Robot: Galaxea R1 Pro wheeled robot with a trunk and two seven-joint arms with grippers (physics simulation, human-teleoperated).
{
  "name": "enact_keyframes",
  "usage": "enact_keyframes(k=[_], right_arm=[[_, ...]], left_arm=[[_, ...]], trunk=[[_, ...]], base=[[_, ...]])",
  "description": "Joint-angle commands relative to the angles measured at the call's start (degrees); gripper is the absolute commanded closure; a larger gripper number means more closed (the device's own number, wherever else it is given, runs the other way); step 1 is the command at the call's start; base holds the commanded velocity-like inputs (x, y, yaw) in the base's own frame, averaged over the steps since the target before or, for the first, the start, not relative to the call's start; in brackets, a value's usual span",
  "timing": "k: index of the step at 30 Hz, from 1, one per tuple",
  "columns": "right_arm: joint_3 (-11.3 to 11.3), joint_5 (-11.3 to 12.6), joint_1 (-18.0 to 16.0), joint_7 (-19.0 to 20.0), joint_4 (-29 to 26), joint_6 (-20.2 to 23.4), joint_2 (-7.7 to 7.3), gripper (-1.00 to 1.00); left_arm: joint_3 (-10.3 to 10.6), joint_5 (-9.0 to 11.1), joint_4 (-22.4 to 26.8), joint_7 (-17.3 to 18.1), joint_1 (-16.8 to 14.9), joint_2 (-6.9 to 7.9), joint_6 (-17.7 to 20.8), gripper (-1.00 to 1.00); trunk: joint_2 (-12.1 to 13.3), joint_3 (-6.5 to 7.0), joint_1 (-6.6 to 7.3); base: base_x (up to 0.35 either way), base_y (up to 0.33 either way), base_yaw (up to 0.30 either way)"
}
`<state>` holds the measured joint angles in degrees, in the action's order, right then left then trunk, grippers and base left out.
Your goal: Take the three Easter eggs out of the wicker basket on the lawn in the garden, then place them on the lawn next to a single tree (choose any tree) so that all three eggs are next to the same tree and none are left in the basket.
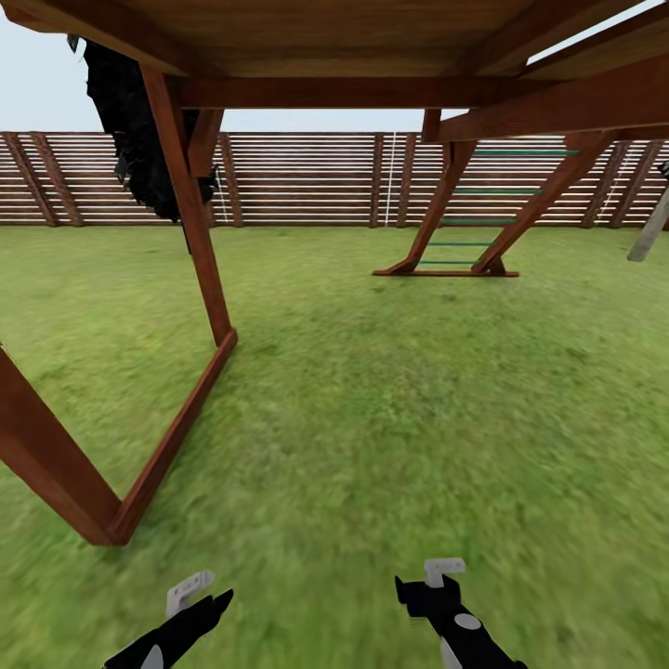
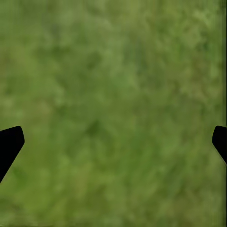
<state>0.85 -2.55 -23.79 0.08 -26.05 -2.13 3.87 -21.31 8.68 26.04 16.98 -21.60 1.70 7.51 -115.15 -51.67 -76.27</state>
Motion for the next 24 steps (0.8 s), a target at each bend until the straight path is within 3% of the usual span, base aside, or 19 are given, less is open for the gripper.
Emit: enact_keyframes(k=[1,13,24], right_arm=[[0.0,-0.3,0.0,0.0,0.1,-0.2,0.00,-1.00],[0.0,-0.3,0.0,0.0,0.0,-0.2,0.00,-1.00],[0.0,-0.2,0.0,0.0,0.0,-0.2,-0.01,-1.00]], left_arm=[[-0.3,0.6,0.1,0.3,0.0,-0.03,0.6,-1.00],[-0.3,0.6,0.1,0.3,0.0,-0.03,0.6,-1.00],[-0.4,0.6,0.1,0.3,0.0,0.00,0.6,-1.00]], trunk=[[0.0,-0.05,-0.02],[0.0,-0.05,-0.02],[0.0,-0.05,-0.02]], base=[[0.314,-0.104,0.000],[0.314,-0.104,0.001],[0.314,-0.104,0.078]])
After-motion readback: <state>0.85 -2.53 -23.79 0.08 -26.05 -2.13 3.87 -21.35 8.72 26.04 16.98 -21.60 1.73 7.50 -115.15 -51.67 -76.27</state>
